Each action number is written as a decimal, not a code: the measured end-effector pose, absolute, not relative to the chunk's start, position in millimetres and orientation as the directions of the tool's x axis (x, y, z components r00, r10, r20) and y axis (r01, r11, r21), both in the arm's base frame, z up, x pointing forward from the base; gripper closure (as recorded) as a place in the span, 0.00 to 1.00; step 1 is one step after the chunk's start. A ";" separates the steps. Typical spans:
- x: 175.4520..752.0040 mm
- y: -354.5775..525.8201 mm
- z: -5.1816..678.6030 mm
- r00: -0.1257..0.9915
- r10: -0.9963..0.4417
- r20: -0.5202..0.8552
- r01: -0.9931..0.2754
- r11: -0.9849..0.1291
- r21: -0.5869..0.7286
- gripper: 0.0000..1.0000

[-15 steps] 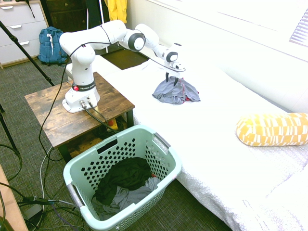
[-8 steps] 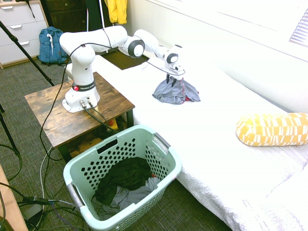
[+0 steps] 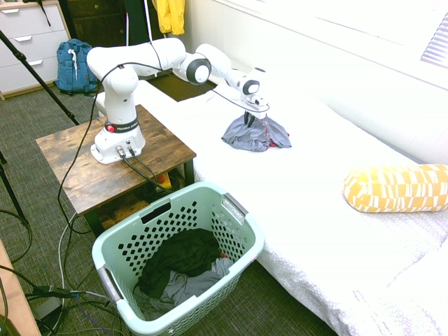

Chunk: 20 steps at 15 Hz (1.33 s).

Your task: Put my clothes in the laundry bag

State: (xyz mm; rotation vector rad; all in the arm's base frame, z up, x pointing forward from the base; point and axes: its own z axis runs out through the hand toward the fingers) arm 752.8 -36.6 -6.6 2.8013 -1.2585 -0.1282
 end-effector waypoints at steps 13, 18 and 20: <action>778.0 -46.8 106.6 0.690 -0.723 -0.024 -0.722 -0.690 0.048 1.00; 766.5 -84.0 304.8 0.752 -0.653 -0.088 -0.646 -0.757 0.094 1.00; 741.1 -116.7 387.9 0.769 -0.631 -0.102 -0.619 -0.775 0.130 1.00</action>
